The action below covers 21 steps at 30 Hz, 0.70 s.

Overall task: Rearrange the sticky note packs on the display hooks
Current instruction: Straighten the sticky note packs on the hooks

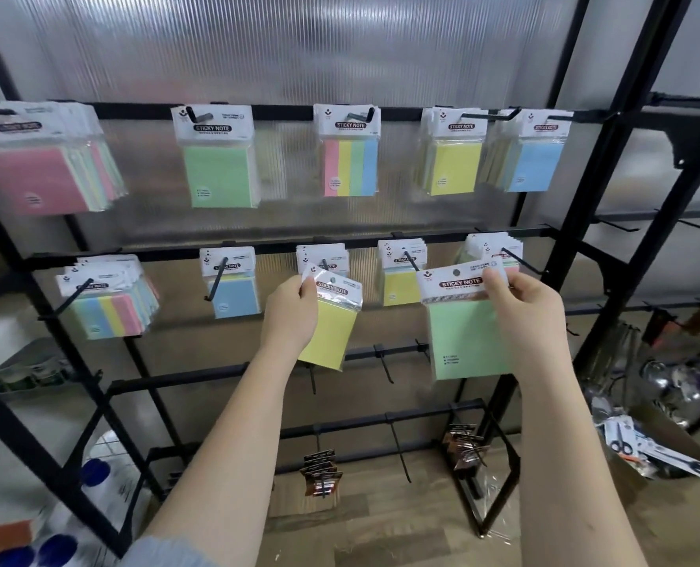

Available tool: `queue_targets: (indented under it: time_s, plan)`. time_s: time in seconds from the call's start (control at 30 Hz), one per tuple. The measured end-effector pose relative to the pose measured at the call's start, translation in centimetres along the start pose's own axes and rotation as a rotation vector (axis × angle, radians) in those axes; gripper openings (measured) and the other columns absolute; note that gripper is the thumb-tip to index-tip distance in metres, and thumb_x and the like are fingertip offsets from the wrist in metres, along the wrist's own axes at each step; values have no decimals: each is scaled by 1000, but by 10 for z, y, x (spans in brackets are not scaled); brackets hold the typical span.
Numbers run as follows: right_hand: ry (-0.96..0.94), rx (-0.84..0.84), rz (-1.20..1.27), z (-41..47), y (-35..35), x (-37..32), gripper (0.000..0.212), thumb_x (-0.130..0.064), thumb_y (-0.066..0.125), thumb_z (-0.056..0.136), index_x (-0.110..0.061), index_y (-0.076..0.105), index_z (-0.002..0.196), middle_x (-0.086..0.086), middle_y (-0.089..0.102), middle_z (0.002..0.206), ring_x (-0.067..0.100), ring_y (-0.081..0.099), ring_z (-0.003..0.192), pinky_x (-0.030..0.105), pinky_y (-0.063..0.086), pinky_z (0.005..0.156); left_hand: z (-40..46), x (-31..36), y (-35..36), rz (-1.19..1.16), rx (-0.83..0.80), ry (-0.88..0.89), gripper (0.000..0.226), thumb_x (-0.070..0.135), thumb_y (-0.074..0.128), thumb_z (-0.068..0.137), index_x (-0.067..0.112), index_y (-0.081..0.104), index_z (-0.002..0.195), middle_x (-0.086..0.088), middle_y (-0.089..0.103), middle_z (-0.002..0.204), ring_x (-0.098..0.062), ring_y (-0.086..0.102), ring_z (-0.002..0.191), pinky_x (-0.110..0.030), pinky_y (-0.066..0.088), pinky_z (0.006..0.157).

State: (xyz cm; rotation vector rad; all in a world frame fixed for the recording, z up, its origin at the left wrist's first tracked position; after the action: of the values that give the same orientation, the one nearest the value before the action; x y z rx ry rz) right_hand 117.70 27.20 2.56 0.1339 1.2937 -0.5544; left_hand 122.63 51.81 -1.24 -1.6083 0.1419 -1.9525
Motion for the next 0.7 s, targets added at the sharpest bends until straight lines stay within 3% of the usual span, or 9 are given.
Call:
queue_targets:
  time_s: [0.47, 0.57, 0.7]
  plan:
    - [-75, -43, 97, 41, -16, -9, 35, -36, 54, 93, -3, 62, 84, -1, 51, 70, 5, 38, 58, 21, 27, 53, -4, 27, -12, 104, 231, -44, 39, 28, 32, 101, 17, 33, 64, 0, 35, 60, -13, 32, 52, -27, 24, 49]
    - [-77, -53, 122, 55, -23, -4, 31, -36, 55, 93, -9, 62, 78, -7, 52, 63, -2, 38, 50, 12, 29, 47, -4, 36, -5, 144, 255, -29, 40, 28, 33, 101, 16, 31, 63, 0, 34, 60, -13, 31, 52, -27, 23, 49]
    - [-70, -80, 158, 71, -32, -1, 33, -37, 55, 92, -8, 63, 78, -5, 54, 68, 4, 41, 57, 21, 29, 55, -5, 46, 6, 178, 288, -31, 40, 29, 33, 101, 15, 29, 63, 0, 32, 61, -14, 30, 52, -27, 22, 49]
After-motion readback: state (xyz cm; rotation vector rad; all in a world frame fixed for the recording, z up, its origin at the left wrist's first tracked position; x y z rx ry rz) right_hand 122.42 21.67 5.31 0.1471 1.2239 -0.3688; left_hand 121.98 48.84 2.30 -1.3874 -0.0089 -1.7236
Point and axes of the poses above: each hand's wrist, its own z-axis towards the middle knuckle, its own y-axis out of the palm, x = y × z, the point moved 1 cm from there along z, towards the middle knuckle
